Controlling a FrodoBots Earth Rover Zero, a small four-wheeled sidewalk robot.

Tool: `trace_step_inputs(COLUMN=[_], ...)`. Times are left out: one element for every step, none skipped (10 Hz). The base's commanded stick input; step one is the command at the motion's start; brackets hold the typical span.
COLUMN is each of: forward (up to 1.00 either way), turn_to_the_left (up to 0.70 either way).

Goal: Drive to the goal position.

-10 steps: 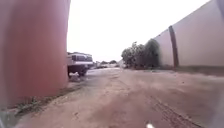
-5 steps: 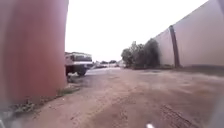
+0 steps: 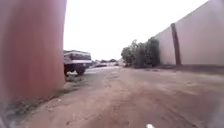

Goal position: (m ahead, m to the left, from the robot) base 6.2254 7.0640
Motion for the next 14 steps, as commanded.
trace_step_inputs(forward=[0.30, 0.30, 0.30, 0.30, 0.30, 0.30, 0.30, 0.30, 0.30, 0.30, 0.30, 0.30, 0.30, 0.30], turn_to_the_left=[0.00, 0.00, 0.00, 0.00, 0.00, 0.00, 0.00, 0.00, 0.00, 0.00, 0.00, 0.00, 0.00, 0.00])
